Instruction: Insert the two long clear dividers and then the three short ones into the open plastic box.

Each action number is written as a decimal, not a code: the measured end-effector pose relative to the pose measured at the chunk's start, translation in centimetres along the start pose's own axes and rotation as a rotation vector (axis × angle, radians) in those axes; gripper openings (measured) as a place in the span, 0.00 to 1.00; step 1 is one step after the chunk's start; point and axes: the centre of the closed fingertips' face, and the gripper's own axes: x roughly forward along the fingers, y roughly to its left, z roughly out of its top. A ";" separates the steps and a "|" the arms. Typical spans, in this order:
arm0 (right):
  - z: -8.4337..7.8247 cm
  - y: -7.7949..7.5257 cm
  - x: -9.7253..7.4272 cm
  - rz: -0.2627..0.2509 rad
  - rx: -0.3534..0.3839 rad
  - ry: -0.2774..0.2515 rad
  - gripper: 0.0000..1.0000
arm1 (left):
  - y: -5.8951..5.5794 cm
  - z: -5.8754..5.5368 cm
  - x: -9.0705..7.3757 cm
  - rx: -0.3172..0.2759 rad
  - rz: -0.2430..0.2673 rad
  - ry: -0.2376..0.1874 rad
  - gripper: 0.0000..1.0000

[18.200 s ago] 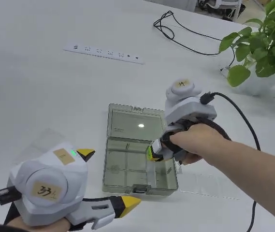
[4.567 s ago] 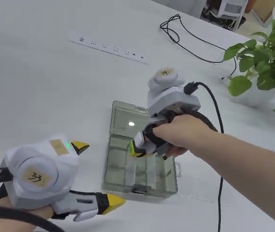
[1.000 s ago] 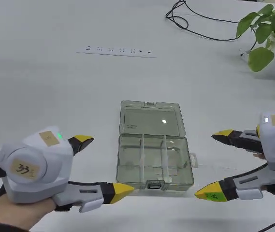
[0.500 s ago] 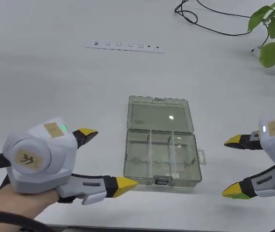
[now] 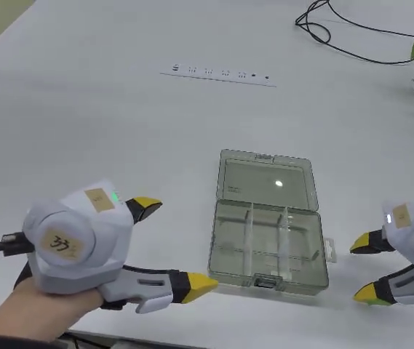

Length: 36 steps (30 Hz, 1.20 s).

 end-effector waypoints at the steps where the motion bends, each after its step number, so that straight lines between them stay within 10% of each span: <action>1: -0.1 0.1 0.1 0.002 -0.006 0.007 0.42 | 0.0 -0.1 0.0 -0.002 0.002 0.000 0.83; 36: -0.2 -1.2 -0.7 -0.084 0.000 0.058 0.32 | 0.4 0.4 0.5 -0.044 0.005 -0.015 0.80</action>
